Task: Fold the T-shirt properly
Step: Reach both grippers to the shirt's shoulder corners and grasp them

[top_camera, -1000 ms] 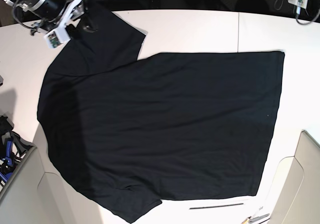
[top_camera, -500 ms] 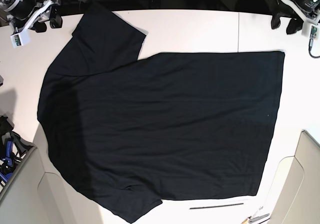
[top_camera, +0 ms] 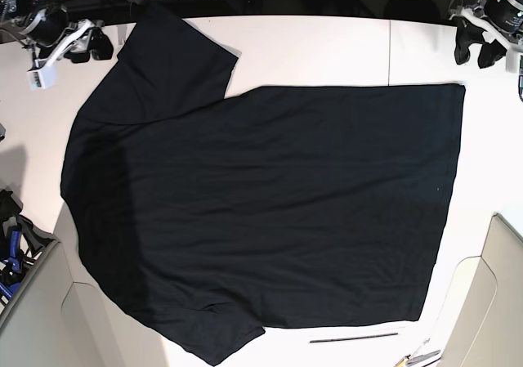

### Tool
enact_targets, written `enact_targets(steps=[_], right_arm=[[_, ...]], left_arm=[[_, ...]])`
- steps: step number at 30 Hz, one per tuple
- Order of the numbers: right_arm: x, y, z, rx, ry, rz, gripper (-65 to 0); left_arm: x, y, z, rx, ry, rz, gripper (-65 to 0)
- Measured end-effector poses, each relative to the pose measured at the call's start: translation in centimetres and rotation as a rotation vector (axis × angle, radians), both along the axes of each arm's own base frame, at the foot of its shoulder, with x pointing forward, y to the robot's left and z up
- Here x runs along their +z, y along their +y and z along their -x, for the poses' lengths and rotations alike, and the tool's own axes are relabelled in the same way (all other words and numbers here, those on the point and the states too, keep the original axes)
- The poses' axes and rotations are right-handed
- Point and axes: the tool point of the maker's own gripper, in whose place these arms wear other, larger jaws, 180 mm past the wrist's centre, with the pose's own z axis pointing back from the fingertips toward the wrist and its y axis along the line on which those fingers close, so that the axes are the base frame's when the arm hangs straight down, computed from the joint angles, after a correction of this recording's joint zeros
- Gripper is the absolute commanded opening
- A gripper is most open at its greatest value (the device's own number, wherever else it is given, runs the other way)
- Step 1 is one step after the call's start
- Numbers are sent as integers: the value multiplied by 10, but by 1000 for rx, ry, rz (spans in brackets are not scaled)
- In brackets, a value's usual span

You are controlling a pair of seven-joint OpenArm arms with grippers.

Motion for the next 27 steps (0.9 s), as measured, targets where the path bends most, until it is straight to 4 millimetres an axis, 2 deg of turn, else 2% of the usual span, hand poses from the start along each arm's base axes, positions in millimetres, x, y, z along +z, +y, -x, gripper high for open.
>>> enact_targets(steps=[3,6,7,12,19,24,27], right_arm=[[-3,13,0,23,-1,-32,-322],[-7,26,2,52,8,-59,-322],[-8,30,2,60,10,-68,-322],[-10,40,4,82,17,-85,-322],[-9,42,3,80,12,-96,-322],[-7,48,4,103,2,-118,-322],[-7,48,4,104,3,-118,-322]], left_arm=[[-4,12,-7,23,-7,-7,-280],[-7,28,-17,55,-14,-12,-197],[-9,34,-20,66,-15,-10,-189],[-15,46,-32,129,-46,64,-188],[-17,36,-39,128,-65,122,-188],[-32,9,-50,64,-39,163,-188],[-44,15,-53,132,-9,143,-188]])
